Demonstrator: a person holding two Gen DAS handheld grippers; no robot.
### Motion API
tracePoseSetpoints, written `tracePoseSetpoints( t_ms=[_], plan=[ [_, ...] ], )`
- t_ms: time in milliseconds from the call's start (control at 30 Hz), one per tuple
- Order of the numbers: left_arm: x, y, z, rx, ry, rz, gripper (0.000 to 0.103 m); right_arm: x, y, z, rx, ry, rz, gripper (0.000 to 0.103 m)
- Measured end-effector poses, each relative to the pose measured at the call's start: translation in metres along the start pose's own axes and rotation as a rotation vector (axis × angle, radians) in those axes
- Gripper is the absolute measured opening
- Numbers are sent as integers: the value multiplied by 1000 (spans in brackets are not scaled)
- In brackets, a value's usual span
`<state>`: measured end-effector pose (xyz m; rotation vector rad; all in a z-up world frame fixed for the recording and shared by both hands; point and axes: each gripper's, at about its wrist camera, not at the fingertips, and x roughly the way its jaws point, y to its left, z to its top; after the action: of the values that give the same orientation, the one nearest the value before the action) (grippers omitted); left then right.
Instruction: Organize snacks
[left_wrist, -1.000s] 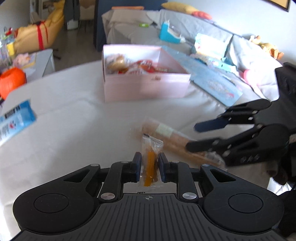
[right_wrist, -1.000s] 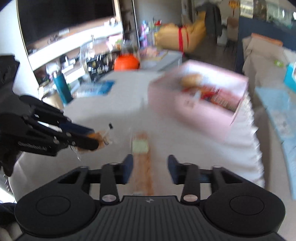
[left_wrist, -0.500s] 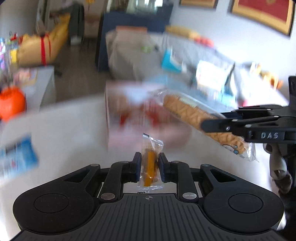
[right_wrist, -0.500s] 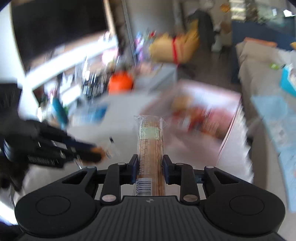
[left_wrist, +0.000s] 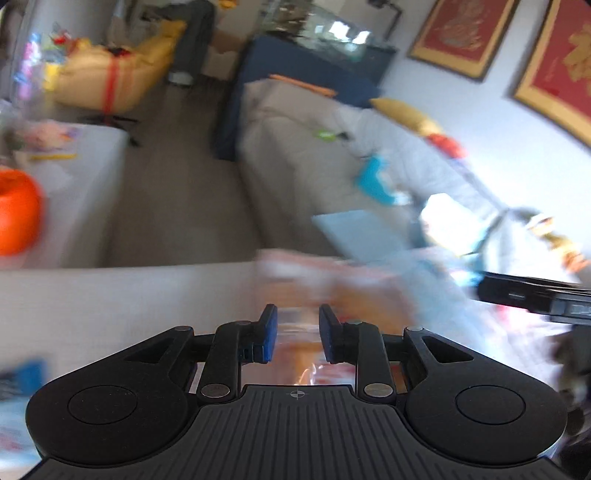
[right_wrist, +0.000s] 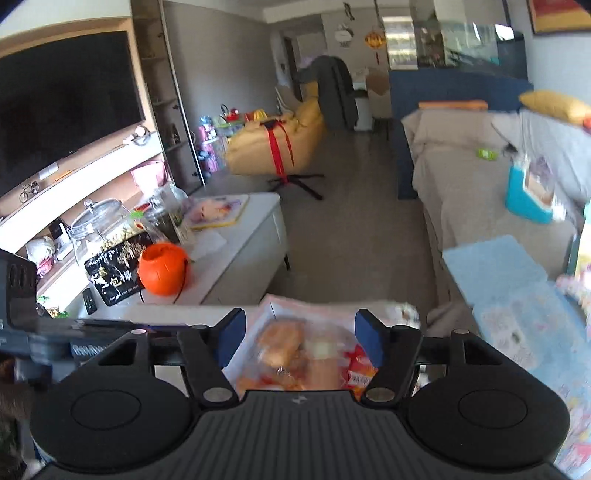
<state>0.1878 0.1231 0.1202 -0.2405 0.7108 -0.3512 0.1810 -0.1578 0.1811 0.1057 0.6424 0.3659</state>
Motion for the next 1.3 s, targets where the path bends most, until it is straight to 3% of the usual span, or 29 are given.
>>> tracePoseSetpoints(
  t_ms=[133,267,300,433,567,700,833,900,1067,1200,1300],
  plan=[
    [-19,78,-14,-35,-7,229,28,16,-8,-36,8,67,4,67],
    [-44,160,-36,-185,-31,417,28,23,1,-67,-37,112,23,67],
    [-46,174,-40,-215,-23,435,28,24,6,-72,-50,122,35,67],
    [-48,195,-61,-240,24,409,27,23,29,-87,-102,149,84,68],
    [-57,168,-82,-255,24,319,26,20,53,-101,-143,167,120,76],
    [-71,129,-107,-255,63,309,26,18,74,-121,-203,197,147,78],
    [-88,102,-134,-269,106,194,27,17,92,-142,-230,239,181,78],
    [-99,95,-140,-235,103,202,27,17,104,-157,-241,284,230,78],
    [-126,101,-155,-200,89,330,27,15,136,-191,-292,371,313,78],
    [-138,92,-177,-266,77,314,27,17,153,-205,-263,432,373,79],
    [-134,77,-183,-301,74,274,27,12,170,-211,-297,404,362,78]
  ],
)
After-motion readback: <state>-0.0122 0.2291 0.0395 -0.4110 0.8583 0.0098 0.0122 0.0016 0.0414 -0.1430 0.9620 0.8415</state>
